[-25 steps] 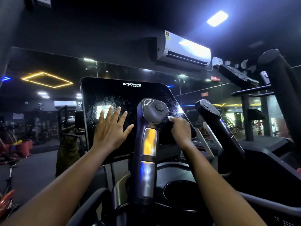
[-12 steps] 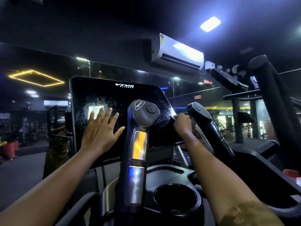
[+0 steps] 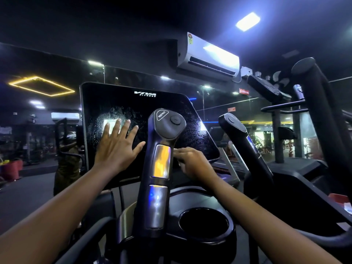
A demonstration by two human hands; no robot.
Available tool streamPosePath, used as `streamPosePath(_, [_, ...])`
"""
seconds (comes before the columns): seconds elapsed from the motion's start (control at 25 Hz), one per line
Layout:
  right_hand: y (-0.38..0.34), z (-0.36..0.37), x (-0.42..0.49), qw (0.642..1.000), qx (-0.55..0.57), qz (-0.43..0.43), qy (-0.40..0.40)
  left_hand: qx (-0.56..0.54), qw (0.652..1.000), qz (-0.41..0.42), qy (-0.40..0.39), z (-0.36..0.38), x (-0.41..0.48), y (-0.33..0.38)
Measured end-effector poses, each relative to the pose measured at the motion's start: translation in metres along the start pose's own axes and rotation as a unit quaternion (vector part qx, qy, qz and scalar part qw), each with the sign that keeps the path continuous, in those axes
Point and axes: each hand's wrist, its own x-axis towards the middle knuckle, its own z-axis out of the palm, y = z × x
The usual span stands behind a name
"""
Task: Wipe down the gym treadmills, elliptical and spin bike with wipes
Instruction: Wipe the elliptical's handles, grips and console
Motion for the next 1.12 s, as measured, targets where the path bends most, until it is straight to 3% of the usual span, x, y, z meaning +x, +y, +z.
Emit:
streamPosePath(0.08, [0.023, -0.012, 0.009, 0.995, 0.033, 0.088, 0.038, 0.004, 1.000, 0.001, 0.004, -0.001, 0.000, 0.000])
streamPosePath(0.16, [0.051, -0.022, 0.026, 0.966, 0.016, 0.233, 0.109, 0.005, 1.000, 0.002, 0.002, -0.002, -0.001, 0.001])
streamPosePath(0.24, [0.075, -0.022, 0.042, 0.929, -0.007, 0.365, 0.057, -0.001, 1.000, 0.001, 0.004, -0.001, -0.002, 0.001])
streamPosePath(0.32, [0.072, -0.012, 0.055, 0.917, -0.046, 0.397, 0.009, -0.014, 1.000, 0.002, 0.010, -0.002, -0.002, 0.000])
streamPosePath(0.48, [0.019, 0.000, 0.067, 0.967, 0.000, 0.240, 0.082, -0.019, 1.000, 0.003, -0.002, -0.007, -0.004, 0.001])
streamPosePath(0.56, [-0.010, 0.001, 0.054, 0.984, 0.012, 0.058, 0.169, -0.014, 1.000, 0.005, -0.011, -0.008, -0.003, 0.001])
streamPosePath(0.6, [-0.017, 0.003, 0.042, 0.984, 0.024, -0.028, 0.176, -0.013, 1.000, 0.005, -0.015, -0.008, -0.003, 0.001])
streamPosePath(0.64, [-0.019, 0.004, 0.029, 0.985, 0.050, -0.084, 0.141, -0.011, 1.000, 0.004, -0.017, -0.006, -0.003, 0.001])
streamPosePath(0.72, [-0.009, 0.007, 0.005, 0.989, 0.099, -0.105, 0.036, -0.004, 1.000, 0.003, -0.012, -0.001, -0.001, 0.000])
streamPosePath(0.8, [0.003, 0.001, -0.009, 0.992, 0.103, -0.066, -0.038, -0.002, 1.000, 0.004, -0.016, 0.000, -0.001, 0.000])
streamPosePath(0.84, [0.012, -0.003, -0.012, 0.994, 0.098, -0.035, -0.036, -0.002, 1.000, 0.006, -0.018, 0.000, -0.003, -0.001])
streamPosePath(0.96, [0.049, -0.017, 0.000, 0.975, 0.042, 0.208, 0.064, -0.023, 1.000, 0.009, -0.010, 0.000, -0.014, -0.005])
streamPosePath(1.04, [0.075, -0.024, 0.003, 0.944, -0.033, 0.328, 0.016, -0.039, 0.999, 0.007, 0.001, -0.001, -0.028, -0.005])
streamPosePath(1.12, [0.072, -0.023, 0.004, 0.923, -0.075, 0.376, -0.042, -0.041, 0.999, -0.002, 0.006, -0.001, -0.040, -0.005])
